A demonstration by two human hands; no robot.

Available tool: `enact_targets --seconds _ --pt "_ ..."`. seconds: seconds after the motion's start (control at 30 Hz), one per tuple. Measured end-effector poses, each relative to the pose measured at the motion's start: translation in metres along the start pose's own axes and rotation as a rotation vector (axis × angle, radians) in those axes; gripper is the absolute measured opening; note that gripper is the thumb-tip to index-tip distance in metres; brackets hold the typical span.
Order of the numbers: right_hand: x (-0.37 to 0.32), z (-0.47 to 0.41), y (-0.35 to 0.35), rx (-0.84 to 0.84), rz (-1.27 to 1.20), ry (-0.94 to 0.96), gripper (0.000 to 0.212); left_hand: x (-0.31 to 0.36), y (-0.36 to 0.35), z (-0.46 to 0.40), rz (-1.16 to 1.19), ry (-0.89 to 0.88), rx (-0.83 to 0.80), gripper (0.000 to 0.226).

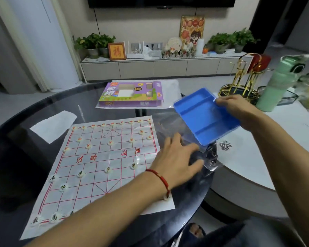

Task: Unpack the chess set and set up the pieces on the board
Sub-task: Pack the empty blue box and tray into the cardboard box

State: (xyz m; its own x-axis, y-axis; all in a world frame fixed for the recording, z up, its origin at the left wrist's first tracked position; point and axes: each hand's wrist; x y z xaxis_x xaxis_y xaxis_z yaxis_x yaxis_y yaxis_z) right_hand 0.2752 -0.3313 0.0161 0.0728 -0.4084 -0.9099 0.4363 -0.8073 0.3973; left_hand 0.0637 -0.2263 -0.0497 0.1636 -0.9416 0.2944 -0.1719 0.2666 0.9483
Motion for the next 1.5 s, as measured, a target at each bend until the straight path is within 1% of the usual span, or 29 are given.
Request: enact_targets --seconds 0.13,0.2,0.27,0.4,0.47,0.53,0.63,0.7,0.73,0.8,0.87,0.93,1.0,1.07,1.5 --pt "0.018 -0.012 -0.014 -0.118 0.160 0.019 0.029 0.008 -0.006 -0.003 0.009 0.036 -0.013 0.040" --pt "0.024 -0.020 -0.021 -0.139 0.268 0.064 0.036 0.007 -0.005 -0.006 0.003 0.037 -0.014 0.040" --pt "0.029 -0.029 -0.023 -0.121 0.410 0.111 0.041 0.007 -0.005 -0.007 -0.004 0.037 -0.016 0.042" --pt "0.042 -0.041 -0.028 -0.036 0.694 0.209 0.042 0.004 -0.007 -0.006 -0.006 0.023 0.000 0.043" --pt "0.047 -0.037 -0.032 0.023 0.775 0.193 0.041 0.002 -0.009 -0.005 -0.004 0.024 0.015 0.044" --pt "0.055 -0.031 -0.037 0.042 0.819 0.176 0.042 -0.001 -0.011 -0.005 0.001 0.021 0.036 0.044" --pt "0.068 -0.023 -0.045 -0.003 0.845 0.166 0.046 -0.008 -0.010 -0.004 0.010 -0.005 0.064 0.038" --pt "0.073 -0.021 -0.049 -0.036 0.820 0.158 0.046 -0.017 -0.007 -0.004 0.018 -0.026 0.131 0.027" --pt "0.075 -0.021 -0.050 -0.031 0.801 0.172 0.046 -0.024 -0.005 -0.004 -0.005 -0.019 0.179 0.023" --pt "0.076 -0.019 -0.051 -0.008 0.776 0.206 0.046 -0.043 0.002 -0.006 -0.117 0.047 0.245 0.027" --pt "0.076 -0.019 -0.050 0.005 0.754 0.220 0.047 -0.070 0.009 -0.008 -0.242 0.159 0.238 0.036" --pt "0.077 -0.017 -0.050 -0.005 0.733 0.218 0.047 -0.094 0.014 -0.009 -0.315 0.246 0.203 0.041" --pt "0.077 -0.016 -0.051 -0.012 0.719 0.218 0.047 -0.110 0.016 -0.009 -0.358 0.271 0.158 0.040" --pt "0.077 -0.015 -0.052 -0.007 0.721 0.221 0.047 -0.115 0.015 -0.010 -0.384 0.256 0.134 0.037" --pt "0.076 -0.011 -0.052 -0.002 0.735 0.214 0.050 -0.118 0.014 -0.029 -0.227 0.232 0.222 0.032"
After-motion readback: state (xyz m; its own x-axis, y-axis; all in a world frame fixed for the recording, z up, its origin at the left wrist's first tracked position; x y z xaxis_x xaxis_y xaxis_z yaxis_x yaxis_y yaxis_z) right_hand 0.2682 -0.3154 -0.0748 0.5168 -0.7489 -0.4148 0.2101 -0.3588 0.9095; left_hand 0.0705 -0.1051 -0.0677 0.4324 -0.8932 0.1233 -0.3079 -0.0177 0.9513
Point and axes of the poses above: each hand's wrist, its own z-axis away from the middle knuckle, its own y-axis out of the back of the hand, x = y × z, and after that the axes turned 6 degrees about -z, right-handed
